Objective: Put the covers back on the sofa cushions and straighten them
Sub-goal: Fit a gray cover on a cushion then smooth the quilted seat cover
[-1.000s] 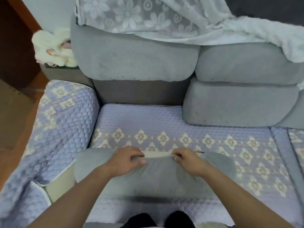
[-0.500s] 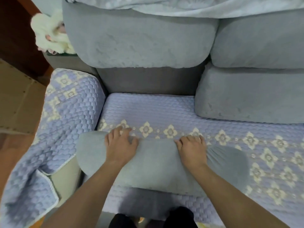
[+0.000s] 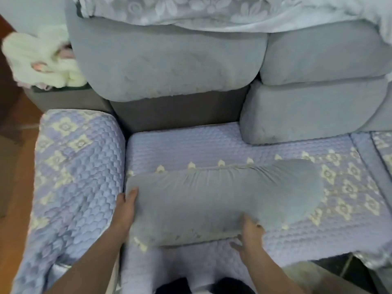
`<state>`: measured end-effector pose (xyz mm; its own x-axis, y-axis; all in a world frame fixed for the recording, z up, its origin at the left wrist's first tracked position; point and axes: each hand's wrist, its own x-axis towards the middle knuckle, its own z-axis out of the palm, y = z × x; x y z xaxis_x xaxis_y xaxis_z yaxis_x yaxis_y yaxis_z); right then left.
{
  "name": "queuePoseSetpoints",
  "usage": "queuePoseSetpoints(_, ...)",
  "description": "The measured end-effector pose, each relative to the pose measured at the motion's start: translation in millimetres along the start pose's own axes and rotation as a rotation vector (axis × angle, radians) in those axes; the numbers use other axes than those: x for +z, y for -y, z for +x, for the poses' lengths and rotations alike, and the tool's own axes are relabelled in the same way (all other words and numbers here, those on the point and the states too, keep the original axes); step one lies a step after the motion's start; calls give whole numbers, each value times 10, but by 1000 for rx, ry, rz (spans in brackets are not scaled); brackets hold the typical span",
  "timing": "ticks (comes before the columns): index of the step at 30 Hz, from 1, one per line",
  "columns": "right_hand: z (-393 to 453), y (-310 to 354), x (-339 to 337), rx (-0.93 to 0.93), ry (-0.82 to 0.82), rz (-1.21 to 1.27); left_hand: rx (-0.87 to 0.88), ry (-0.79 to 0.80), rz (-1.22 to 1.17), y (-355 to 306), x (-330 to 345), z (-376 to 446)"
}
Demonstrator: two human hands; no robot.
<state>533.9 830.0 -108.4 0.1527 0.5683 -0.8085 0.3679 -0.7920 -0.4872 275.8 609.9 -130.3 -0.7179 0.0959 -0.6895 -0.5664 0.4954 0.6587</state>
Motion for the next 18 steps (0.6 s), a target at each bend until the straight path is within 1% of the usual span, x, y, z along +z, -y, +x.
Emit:
queuePoseSetpoints(1,-63,-15,70,160,195,202,22,7,32,-103,19,-20)
queuePoseSetpoints(2,-87,10,136,215,329,332,33,7,38,-203,87,-47)
queuePoseSetpoints(3,-102,85,209,195,361,383,86,-1,14,-314,181,-64)
queuePoseSetpoints(6,55,326,338,42,221,479,270,3,33,-783,686,-182)
queuePoseSetpoints(8,275,616,306,-70,115,498,358,74,85,-1065,1157,-211)
queuePoseSetpoints(10,661,949,159,-248,-11,424,407,152,162,-1170,1689,-142)
queuePoseSetpoints(11,954,1146,88,-332,-68,357,423,198,185,-1165,2068,-49)
queuePoseSetpoints(12,1218,1299,39,-402,-123,247,430,249,207,-1122,2386,20)
queuePoseSetpoints(14,1576,1478,30,-529,-153,-14,428,340,240,-1002,2892,134)
queuePoseSetpoints(16,1757,1528,146,-599,-192,-222,376,374,257,-832,3140,237)
queuePoseSetpoints(18,1804,1479,272,-602,-253,-319,293,385,257,-611,3143,233)
